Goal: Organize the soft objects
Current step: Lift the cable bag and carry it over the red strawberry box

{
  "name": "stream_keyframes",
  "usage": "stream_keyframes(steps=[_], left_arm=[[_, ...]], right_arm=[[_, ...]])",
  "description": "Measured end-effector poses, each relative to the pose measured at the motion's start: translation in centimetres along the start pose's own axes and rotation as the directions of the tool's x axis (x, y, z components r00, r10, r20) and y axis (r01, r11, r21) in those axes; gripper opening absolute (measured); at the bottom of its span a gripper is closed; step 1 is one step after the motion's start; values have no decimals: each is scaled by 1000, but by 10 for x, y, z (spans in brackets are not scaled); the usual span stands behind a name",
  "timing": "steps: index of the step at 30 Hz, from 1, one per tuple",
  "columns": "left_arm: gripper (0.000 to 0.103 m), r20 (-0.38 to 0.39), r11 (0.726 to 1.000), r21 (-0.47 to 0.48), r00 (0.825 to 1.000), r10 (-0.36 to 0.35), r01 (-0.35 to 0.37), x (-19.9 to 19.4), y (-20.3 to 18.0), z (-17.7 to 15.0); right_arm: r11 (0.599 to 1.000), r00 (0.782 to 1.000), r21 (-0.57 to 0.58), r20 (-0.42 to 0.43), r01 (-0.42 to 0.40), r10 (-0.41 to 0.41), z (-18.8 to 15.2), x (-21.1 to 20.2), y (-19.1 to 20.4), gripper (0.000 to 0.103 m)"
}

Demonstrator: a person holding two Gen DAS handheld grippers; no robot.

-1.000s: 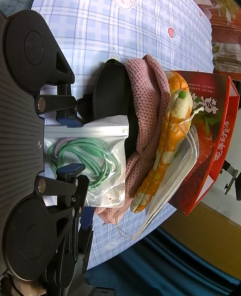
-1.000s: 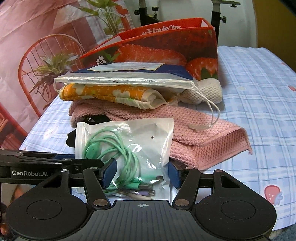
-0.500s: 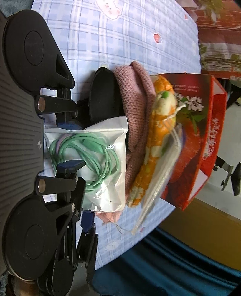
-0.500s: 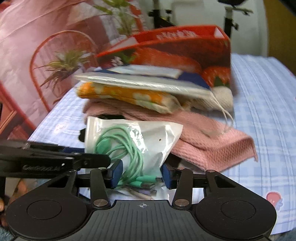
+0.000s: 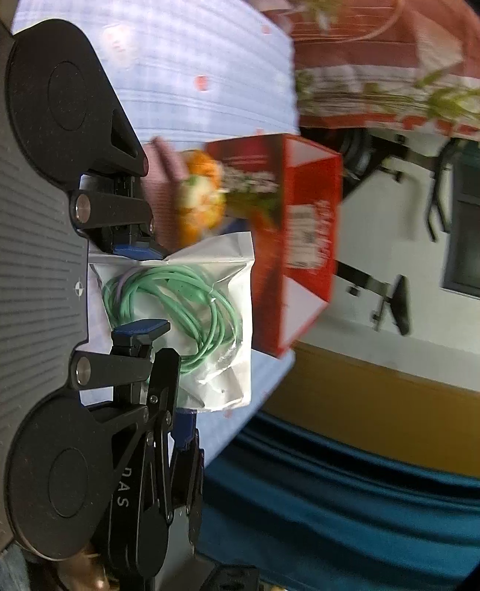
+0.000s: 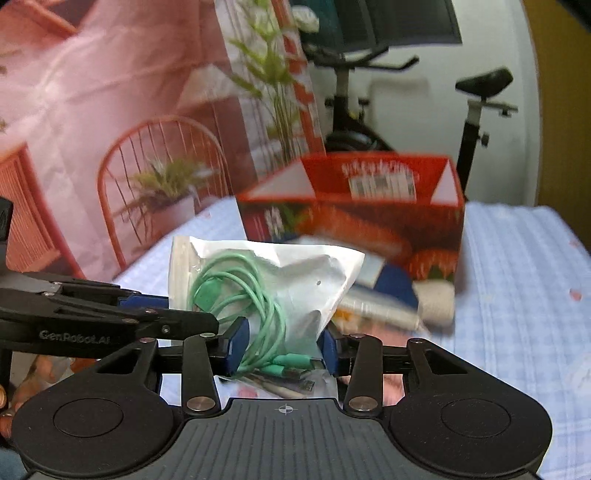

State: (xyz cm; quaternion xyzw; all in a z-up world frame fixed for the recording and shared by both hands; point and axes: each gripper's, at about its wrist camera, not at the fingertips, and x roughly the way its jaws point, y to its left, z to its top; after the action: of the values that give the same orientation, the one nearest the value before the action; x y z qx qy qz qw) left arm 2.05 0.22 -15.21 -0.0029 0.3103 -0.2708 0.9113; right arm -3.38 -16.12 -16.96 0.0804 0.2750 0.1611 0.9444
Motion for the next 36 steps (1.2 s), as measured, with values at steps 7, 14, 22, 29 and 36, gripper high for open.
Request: stream_keyframes(steps=[7,14,22,29,36], left_arm=[[36,89,999,23,996,-30,28,-6,-3,43],[37,104,999,36,994,-23,19,36,0,94],[40,34,997,-44,998,-55,56,106,35,132],[40,-15,998,-56,1000,-19,19,159,51,152],[40,-95,997,-77,995,11,-18,193,58,150]], right_arm=[[999,996,-48,83,-12,16,45,-16,-2,40],[997,993,-75,117,1,8,105,2,-22,41],[993,995,-105,88,55,-46,151,67,-54,41],[995,996,-64,48,74,-71,163,123,-90,41],[997,997,20,-25,76,-76,159,166,-122,41]])
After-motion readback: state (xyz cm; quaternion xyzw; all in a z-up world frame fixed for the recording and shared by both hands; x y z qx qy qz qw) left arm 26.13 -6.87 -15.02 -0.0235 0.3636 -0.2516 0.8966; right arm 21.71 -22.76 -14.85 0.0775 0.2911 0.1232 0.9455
